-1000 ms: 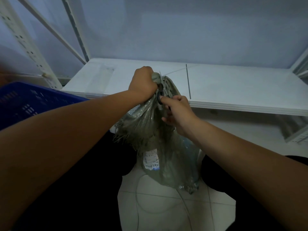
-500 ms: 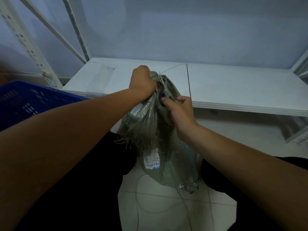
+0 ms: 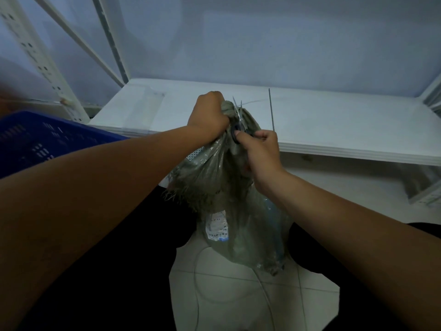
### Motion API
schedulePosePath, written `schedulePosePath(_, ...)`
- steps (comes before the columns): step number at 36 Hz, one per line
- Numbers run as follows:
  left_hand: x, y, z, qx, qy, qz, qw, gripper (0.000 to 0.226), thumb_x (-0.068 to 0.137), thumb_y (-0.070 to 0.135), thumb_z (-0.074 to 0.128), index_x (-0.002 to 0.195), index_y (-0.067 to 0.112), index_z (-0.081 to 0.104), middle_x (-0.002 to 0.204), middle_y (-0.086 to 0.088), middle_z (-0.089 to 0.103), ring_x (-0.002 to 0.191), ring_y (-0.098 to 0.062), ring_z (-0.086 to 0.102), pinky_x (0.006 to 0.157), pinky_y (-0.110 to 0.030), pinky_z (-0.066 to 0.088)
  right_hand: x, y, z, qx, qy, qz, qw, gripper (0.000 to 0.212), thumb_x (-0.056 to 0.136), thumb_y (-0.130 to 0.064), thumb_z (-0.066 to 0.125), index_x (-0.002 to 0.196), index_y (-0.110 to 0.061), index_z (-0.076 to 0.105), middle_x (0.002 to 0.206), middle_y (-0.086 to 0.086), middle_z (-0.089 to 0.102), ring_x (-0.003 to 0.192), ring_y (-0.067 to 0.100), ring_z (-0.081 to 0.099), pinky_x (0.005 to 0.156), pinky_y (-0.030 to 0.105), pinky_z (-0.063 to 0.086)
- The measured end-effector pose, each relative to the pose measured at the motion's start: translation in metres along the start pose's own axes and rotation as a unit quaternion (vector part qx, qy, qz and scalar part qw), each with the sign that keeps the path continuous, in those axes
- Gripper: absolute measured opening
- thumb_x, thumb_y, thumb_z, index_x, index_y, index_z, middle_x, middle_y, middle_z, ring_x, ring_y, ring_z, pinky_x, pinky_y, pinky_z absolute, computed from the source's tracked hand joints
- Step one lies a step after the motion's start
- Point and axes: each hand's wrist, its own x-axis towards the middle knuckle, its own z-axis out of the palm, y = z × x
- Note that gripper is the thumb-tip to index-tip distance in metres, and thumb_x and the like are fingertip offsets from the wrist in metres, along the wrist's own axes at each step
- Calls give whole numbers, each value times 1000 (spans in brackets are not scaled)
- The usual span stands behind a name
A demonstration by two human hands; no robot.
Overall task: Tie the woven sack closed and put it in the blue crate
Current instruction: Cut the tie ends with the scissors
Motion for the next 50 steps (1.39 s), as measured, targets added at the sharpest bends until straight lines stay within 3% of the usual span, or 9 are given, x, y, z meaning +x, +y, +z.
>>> schedulePosePath(4, -2, 5, 3, 8, -5, 36, 999, 5, 79, 8, 60, 80, 10, 56, 79, -3, 57, 71, -17, 51, 48, -20, 29, 3, -3, -3, -15, 1, 9, 1000, 38, 83, -35, 76, 102, -19, 47, 87, 2, 55, 72, 17, 52, 52, 27, 40)
schedulePosePath(9, -7, 11, 4, 9, -1, 63, 998, 8, 83, 5, 53, 87, 5, 59, 80, -4, 57, 72, -20, 52, 56, -29, 34, 5, -11, -7, 13, -34, 48, 998, 31, 89, -27, 74, 99, -13, 48, 93, 6, 57, 83, 21, 60, 65, 34, 60)
schedulePosePath(15, -11, 8, 5, 30, -36, 101, 994, 3, 85, 8, 55, 87, 6, 54, 81, -11, 63, 73, -29, 60, 59, -40, 47, 6, -20, -9, 30, -87, 123, 988, 36, 89, -13, 74, 122, -1, 64, 94, 11, 68, 84, 20, 68, 80, 37, 64)
schedulePosePath(21, -14, 8, 5, 51, -45, 115, 991, 12, 82, 6, 56, 93, 5, 55, 82, -13, 64, 73, -32, 60, 59, -45, 52, 10, -20, -15, -9, -61, 145, 988, 38, 82, -17, 82, 114, -3, 67, 94, 12, 60, 81, 22, 61, 66, 35, 65)
schedulePosePath(27, -15, 10, 3, 102, -57, 153, 981, 15, 81, 3, 57, 95, 3, 53, 80, -17, 63, 71, -34, 58, 55, -39, 43, 12, -18, -18, -49, -60, 136, 988, 41, 80, -28, 84, 111, -6, 68, 89, 9, 65, 75, 19, 63, 53, 26, 59)
schedulePosePath(33, -12, 7, -4, 208, -67, 235, 947, 21, 78, 2, 58, 97, 1, 49, 79, -21, 62, 64, -31, 48, 54, -37, 30, 12, -15, -16, -50, -83, 144, 985, 44, 81, -33, 82, 115, -7, 70, 77, 6, 67, 42, 6, 57, 41, 19, 45)
schedulePosePath(37, -11, 3, -6, 222, -59, 246, 942, 20, 79, 1, 57, 97, 0, 49, 79, -22, 62, 64, -35, 52, 53, -36, 28, 14, -13, -17, -53, -87, 144, 984, 46, 79, -35, 83, 116, -8, 71, 73, 4, 68, 41, 6, 57, 39, 16, 39)
schedulePosePath(45, -5, -3, -4, 177, -33, 213, 960, 12, 82, 1, 54, 91, 5, 48, 75, -19, 60, 64, -33, 52, 52, -34, 29, 10, -22, -22, -72, -38, 96, 992, 35, 79, -26, 85, 103, -5, 71, 77, 7, 68, 67, 16, 57, 41, 21, 35)
schedulePosePath(50, -9, 4, 1, 159, -45, 228, 959, 18, 84, 3, 55, 86, 11, 39, 76, -17, 59, 64, -30, 49, 54, -33, 27, 13, -28, -20, -50, -20, 83, 995, 18, 82, -17, 81, 94, -7, 72, 64, 2, 67, 42, 9, 53, 44, 22, 39)
